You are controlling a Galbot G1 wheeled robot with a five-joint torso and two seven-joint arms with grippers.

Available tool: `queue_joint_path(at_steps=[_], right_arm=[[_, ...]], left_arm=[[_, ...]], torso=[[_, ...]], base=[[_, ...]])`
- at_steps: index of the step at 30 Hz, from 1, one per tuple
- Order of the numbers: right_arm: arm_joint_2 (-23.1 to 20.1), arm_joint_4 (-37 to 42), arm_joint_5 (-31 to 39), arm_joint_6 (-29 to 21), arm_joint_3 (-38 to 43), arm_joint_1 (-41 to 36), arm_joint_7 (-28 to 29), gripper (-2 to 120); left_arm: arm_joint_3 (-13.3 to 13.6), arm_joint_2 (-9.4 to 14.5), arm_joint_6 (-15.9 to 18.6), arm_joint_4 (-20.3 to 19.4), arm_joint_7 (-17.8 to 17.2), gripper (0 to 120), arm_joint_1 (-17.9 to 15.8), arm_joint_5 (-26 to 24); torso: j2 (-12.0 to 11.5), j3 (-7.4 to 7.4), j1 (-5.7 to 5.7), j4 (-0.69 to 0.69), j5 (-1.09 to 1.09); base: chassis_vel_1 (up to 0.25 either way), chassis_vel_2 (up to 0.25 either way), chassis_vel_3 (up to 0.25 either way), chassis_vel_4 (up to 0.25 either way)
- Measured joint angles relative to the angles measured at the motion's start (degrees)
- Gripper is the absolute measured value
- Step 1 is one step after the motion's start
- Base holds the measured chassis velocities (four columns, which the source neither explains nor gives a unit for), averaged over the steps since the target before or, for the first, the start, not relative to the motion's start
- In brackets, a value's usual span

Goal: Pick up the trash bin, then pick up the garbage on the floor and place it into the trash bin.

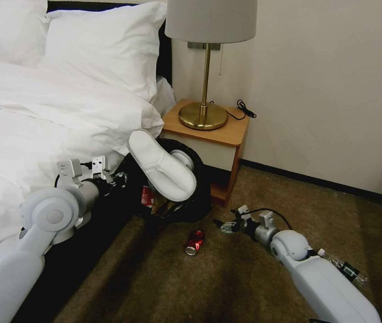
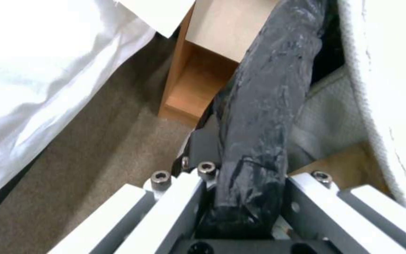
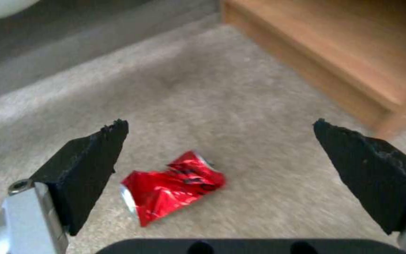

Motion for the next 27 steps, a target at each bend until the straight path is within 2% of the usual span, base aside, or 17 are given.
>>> queue_joint_path(at_steps=[3, 6, 8, 15, 23, 27], right_arm=[[2.50, -3.88, -3.00, 2.28, -1.03, 0.99, -2.71, 100], [3.00, -4.72, -3.65, 2.67, -1.24, 1.14, -3.06, 100], [5.27, -7.86, -6.25, 3.63, -1.62, 1.70, -4.09, 100], [8.35, -12.22, -8.74, 3.89, -1.93, 2.64, -4.16, 100], [11.18, -14.76, -9.63, 0.77, -1.91, 3.70, -1.67, 100], [11.84, -15.40, -10.82, -2.03, -1.32, 3.71, -0.66, 100]], left_arm=[[0.12, 0.07, 0.00, -0.23, 0.10, 2, -0.03, -0.06], [0.16, 0.07, 0.00, -0.29, 0.10, 2, -0.03, -0.06], [0.34, 0.02, 0.00, -0.41, 0.10, 2, -0.03, -0.06], [0.38, 0.01, 0.00, -0.69, 0.11, 2, -0.03, -0.04], [-0.49, 0.41, 0.00, -1.40, 0.96, 2, 0.11, -0.05], [-0.79, 1.83, 0.00, -2.21, 0.83, 2, 0.45, -1.04]], torso=[[0.00, 0.00, 0.00, 0.00, -0.01], [0.00, 0.00, 0.00, 0.00, 0.00], [0.00, 0.00, 0.00, 0.00, 0.00], [0.00, 0.00, 0.00, 0.00, -0.01], [0.00, 0.00, 0.00, 0.00, 0.00], [0.00, 0.00, 0.00, -0.01, -0.01]], base=[[0.000, 0.000, 0.000, 0.000], [0.000, 0.000, 0.000, 0.000], [0.000, 0.000, 0.000, 0.000], [0.000, 0.000, 0.000, 0.000], [0.000, 0.000, 0.000, 0.000], [0.000, 0.000, 0.000, 0.000]])
